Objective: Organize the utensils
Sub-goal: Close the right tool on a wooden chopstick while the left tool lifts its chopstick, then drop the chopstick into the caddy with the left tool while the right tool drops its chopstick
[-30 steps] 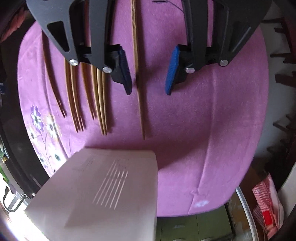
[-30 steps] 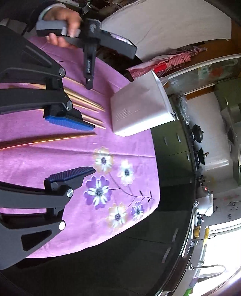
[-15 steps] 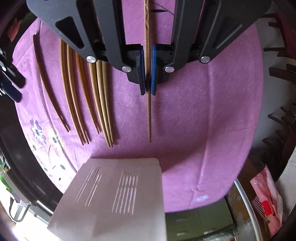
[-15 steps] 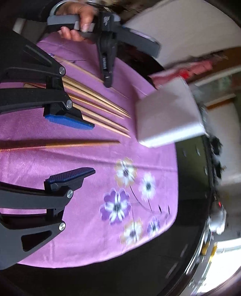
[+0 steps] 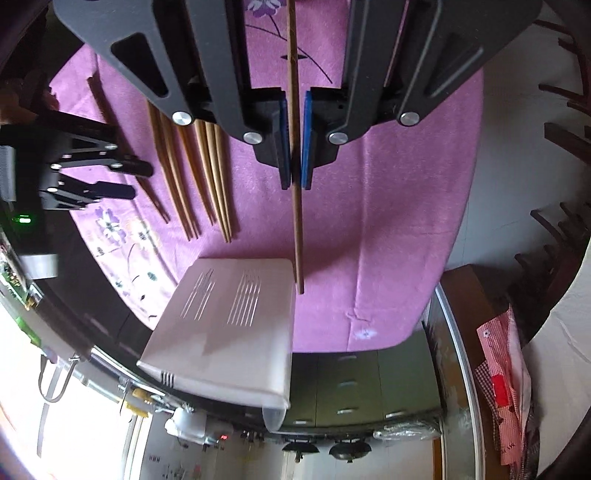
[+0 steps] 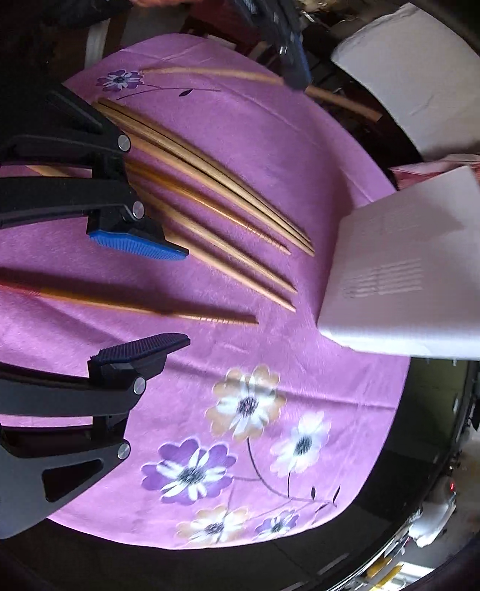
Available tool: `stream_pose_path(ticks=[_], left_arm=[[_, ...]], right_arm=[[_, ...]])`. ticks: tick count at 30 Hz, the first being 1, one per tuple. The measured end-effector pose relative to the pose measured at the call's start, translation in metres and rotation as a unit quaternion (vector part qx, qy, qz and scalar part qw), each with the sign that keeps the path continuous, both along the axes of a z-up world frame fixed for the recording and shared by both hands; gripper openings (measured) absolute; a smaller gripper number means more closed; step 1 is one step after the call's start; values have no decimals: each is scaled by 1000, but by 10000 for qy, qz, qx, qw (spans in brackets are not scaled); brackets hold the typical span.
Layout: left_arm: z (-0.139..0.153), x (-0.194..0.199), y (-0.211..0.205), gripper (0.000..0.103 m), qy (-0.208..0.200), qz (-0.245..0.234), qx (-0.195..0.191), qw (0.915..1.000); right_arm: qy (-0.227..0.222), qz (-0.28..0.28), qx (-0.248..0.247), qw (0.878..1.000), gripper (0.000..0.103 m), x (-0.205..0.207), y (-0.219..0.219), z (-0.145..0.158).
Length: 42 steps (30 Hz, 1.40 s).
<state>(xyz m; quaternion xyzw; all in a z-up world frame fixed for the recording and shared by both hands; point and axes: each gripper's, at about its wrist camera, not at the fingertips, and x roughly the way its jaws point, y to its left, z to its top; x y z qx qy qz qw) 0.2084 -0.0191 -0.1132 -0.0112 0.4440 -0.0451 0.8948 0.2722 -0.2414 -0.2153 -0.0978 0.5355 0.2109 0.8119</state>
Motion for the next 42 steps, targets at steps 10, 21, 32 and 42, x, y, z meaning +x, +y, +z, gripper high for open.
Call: stream_pose_path(ticks=[10,21,32,42], left_arm=[[21,-20,-3,6,-329,-173,39,9993],[35,-24,-4,6,-444,-312,52,9985],[59,-25,-14,6,-553,-593,91,9967],[81,-16,-20,6,-592,-786,180,9950]], right_arm=[[110,150,-308,9994,7,16,16,-5],[-416,-162,553,9975,7,-5,-17,44],[-1345,-188,1245,9829,7,-59,-54,121],[-1515,-127,1407,9783,7,-71,-52,132]])
